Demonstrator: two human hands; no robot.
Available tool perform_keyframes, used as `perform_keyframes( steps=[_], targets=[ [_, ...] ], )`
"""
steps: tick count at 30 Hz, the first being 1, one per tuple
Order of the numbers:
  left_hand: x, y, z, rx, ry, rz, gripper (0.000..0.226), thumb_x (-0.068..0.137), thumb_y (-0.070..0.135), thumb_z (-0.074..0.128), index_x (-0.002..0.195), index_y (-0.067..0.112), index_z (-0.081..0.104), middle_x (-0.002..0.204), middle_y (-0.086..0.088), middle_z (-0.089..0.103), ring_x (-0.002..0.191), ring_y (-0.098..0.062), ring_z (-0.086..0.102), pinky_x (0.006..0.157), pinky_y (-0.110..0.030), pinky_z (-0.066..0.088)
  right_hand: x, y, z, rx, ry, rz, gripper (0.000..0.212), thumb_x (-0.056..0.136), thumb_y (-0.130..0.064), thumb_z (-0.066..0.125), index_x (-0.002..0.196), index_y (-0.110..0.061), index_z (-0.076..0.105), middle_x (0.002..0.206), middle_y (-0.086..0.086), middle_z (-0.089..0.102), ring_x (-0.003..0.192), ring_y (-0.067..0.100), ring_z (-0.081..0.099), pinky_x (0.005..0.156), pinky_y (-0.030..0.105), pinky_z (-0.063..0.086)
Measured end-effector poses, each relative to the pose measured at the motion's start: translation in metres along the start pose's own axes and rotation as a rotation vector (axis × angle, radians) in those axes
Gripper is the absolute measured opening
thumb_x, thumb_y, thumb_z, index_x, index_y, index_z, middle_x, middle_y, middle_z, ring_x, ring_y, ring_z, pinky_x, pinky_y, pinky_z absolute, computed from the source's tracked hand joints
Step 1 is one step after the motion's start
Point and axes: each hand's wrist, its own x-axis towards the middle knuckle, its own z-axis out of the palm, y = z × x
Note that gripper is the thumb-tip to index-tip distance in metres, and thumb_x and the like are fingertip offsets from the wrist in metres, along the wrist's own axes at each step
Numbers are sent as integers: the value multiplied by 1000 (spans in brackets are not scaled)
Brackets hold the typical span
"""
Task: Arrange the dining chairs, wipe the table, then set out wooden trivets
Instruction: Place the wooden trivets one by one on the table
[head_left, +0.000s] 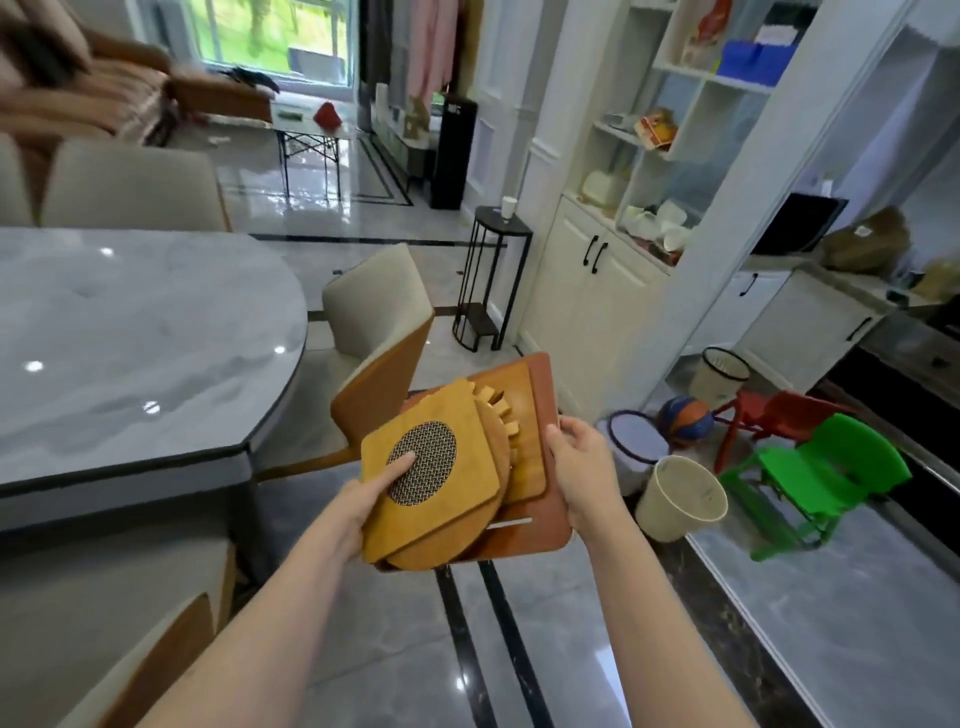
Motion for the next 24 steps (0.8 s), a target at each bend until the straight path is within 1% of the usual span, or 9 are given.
perform_keyframes(
  steps=[2,4,8,11,16,18,20,22,24],
  targets=[
    [10,12,-4,-38,11,23,65,70,41,74,125,12,56,105,-12,69,94,-31,64,71,-38,51,18,-8,11,-50,-26,-38,20,99,-20,46,114,-11,56,98,4,68,89,21,66,86,45,55],
    [30,27,-13,-89,24,50,59,74,39,72,124,11,56,103,-11,69,92,-31,64,68,-37,51,45,-20,29,-78,-72,-78,22,98,-20,46,116,-12,58,100,5,69,89,20,67,84,46,55],
    [73,57,-34,-183,84,60,74,58,45,76,121,12,57,106,-15,68,98,-36,62,83,-46,51,99,-48,68,-118,-154,-149,19,99,-20,46,112,-15,58,101,4,69,90,18,67,85,44,56],
    [105,85,-54,-228,112,67,78,57,47,77,125,15,56,110,-16,68,102,-38,62,89,-50,49,134,-70,100,-142,-202,-177,19,100,-20,46,115,-16,57,101,2,67,90,14,66,85,39,56],
    [153,133,-85,-335,133,105,58,70,44,69,118,14,60,93,-15,72,88,-33,66,72,-43,53,189,-107,146,-162,-274,-214,26,99,-21,47,122,-13,56,106,4,68,93,15,66,87,41,55],
    [167,146,-94,-391,136,111,45,79,43,65,113,14,62,86,-14,74,78,-31,69,62,-40,56,209,-122,161,-178,-307,-249,25,99,-22,46,121,-14,57,100,0,68,90,13,66,85,40,56],
    [179,153,-102,-450,149,121,40,82,44,63,109,14,63,83,-14,74,80,-32,68,55,-39,57,223,-135,175,-191,-342,-296,26,99,-21,47,122,-14,57,100,-1,68,88,11,67,83,38,57],
    [194,163,-107,-495,187,138,39,82,43,64,108,14,63,80,-14,74,86,-33,65,59,-40,56,243,-146,193,-226,-380,-328,30,98,-20,50,127,-13,54,109,2,68,92,12,67,83,36,57],
    [207,171,-109,-535,218,159,40,81,44,64,109,15,62,81,-15,73,88,-34,63,66,-42,52,264,-154,211,-231,-447,-309,31,97,-19,53,127,-13,54,112,4,68,91,12,67,77,31,58]
  ],
)
